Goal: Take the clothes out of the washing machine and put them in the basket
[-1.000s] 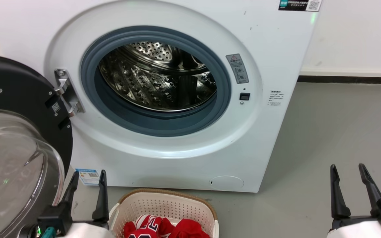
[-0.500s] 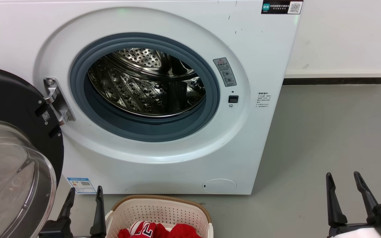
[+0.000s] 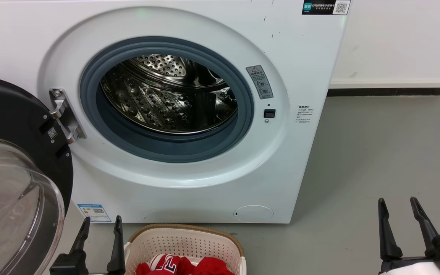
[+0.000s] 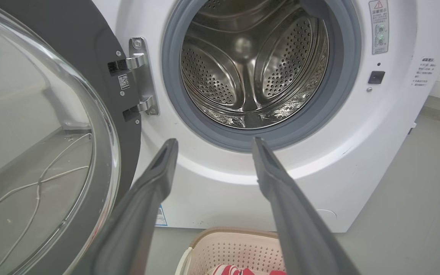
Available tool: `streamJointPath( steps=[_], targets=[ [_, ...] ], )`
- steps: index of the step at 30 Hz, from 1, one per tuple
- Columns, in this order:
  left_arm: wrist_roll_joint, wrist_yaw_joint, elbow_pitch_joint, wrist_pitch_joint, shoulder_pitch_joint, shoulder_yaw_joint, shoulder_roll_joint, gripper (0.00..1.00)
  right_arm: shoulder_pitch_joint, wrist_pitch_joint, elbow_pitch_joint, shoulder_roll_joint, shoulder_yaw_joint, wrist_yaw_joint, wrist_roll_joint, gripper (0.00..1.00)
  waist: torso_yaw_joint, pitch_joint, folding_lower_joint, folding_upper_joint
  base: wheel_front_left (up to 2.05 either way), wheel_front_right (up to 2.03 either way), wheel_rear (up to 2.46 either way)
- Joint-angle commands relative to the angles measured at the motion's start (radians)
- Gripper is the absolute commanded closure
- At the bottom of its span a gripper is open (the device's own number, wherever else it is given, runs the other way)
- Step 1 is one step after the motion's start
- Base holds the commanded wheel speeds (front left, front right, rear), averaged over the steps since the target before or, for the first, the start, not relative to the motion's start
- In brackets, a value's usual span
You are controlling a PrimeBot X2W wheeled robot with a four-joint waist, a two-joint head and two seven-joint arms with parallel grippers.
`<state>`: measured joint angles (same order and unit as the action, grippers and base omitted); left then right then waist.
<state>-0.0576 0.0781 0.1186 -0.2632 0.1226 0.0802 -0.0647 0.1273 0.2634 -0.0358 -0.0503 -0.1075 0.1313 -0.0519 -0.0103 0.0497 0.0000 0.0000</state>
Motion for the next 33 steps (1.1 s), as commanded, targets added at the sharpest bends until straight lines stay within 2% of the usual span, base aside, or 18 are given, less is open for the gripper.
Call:
streamJointPath(
  steps=[1,3,4,9,24,33],
  targets=[
    [0.003,-0.001,0.001,-0.002,-0.004,0.005,0.001,0.0,-0.013,0.002,-0.001,0.0,-0.003,-0.001,0.003,0.0,-0.001,0.0,0.0,0.0,0.0,0.0,0.0],
    [0.005,-0.002,-0.001,-0.002,-0.002,0.008,0.002,0.0,-0.014,0.002,-0.001,0.0,-0.004,-0.001,0.002,0.0,-0.003,-0.001,0.0,0.0,0.0,0.0,0.0],
    [0.002,-0.002,-0.006,-0.002,-0.003,0.011,0.002,1.0,-0.015,0.002,-0.001,0.0,-0.004,-0.001,0.001,1.0,-0.003,-0.001,0.0,0.0,0.0,0.0,0.0],
    [-0.013,0.001,0.042,0.012,0.01,0.008,0.012,1.0,0.004,-0.009,-0.043,0.004,-0.004,0.0,-0.016,1.0,-0.003,-0.001,0.0001,0.0,0.0,0.0,0.0],
    [-0.319,0.011,0.059,0.086,-0.041,0.014,0.012,1.0,-0.046,-0.082,-0.074,0.003,-0.004,0.0,-0.324,1.0,-0.001,-0.008,0.0001,0.0,0.0,0.0,0.0],
    [-0.462,0.016,0.064,0.118,-0.062,0.015,0.012,1.0,-0.069,-0.116,-0.089,0.002,-0.004,0.0,-0.467,1.0,0.0,-0.011,0.0001,0.0,0.0,0.0,0.0]
  ],
)
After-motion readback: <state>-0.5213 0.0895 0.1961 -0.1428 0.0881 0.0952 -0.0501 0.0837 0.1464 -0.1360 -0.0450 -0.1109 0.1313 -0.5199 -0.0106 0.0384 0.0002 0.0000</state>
